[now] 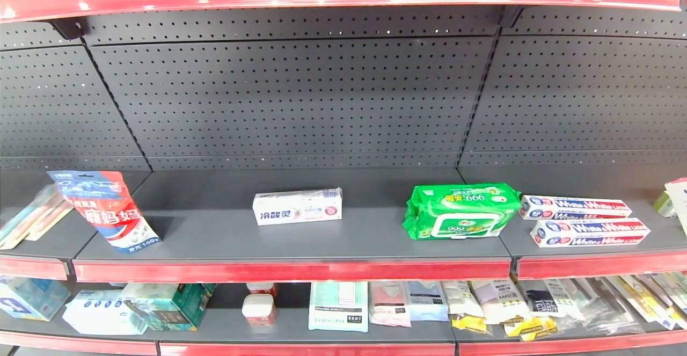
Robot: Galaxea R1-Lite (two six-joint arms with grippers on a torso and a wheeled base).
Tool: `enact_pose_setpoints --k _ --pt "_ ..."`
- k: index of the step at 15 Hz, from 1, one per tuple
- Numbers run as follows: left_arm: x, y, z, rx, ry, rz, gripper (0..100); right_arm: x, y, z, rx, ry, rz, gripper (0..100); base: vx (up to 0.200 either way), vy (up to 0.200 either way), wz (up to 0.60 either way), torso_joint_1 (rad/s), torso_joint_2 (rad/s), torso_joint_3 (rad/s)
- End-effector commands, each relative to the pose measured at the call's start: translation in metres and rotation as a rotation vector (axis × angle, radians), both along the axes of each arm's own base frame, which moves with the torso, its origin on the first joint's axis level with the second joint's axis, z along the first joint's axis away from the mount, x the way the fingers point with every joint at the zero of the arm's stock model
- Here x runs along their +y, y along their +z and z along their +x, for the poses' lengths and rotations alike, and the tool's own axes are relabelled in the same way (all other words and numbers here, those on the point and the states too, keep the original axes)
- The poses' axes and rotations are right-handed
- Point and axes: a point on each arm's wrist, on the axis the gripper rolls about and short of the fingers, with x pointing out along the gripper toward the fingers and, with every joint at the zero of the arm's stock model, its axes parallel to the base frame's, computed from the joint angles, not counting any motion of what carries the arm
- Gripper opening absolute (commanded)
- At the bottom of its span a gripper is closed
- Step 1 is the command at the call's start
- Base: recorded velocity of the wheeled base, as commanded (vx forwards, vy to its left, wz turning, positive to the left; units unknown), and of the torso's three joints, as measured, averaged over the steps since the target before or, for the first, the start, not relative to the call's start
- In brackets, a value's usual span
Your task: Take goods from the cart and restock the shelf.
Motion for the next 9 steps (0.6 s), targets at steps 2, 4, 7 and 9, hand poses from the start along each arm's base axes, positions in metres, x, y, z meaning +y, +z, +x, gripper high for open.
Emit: enact_pose_setpoints --k 2,4,7,9 --pt "0.0 0.0001 0.0001 0.001 0.001 0.001 100 0.0 -0.0003 0.0002 0.002 0.0 0.0 0 0.0 0.0 -0.6 -0.002 0.0 0.007" --pt "0.0 0.0001 0.0001 0.001 0.001 0.0 100 -0.0001 -0.0004 0.0004 0.003 -0.001 0.0 0 0.0 0.0 -0.6 0.012 0.0 -0.005" --pt "0.0 0.0001 0.0001 0.001 0.001 0.003 100 -0.0003 0.0 0.0015 0.005 -0.003 0.001 0 0.0 0.0 0.0 0.0 0.0 0.0" --pt "0.0 0.0002 0.0006 0.007 -0.002 0.006 100 -0.0002 -0.0015 0.0015 0.005 -0.001 0.01 0 0.0 0.0 0.0 0.0 0.0 0.0"
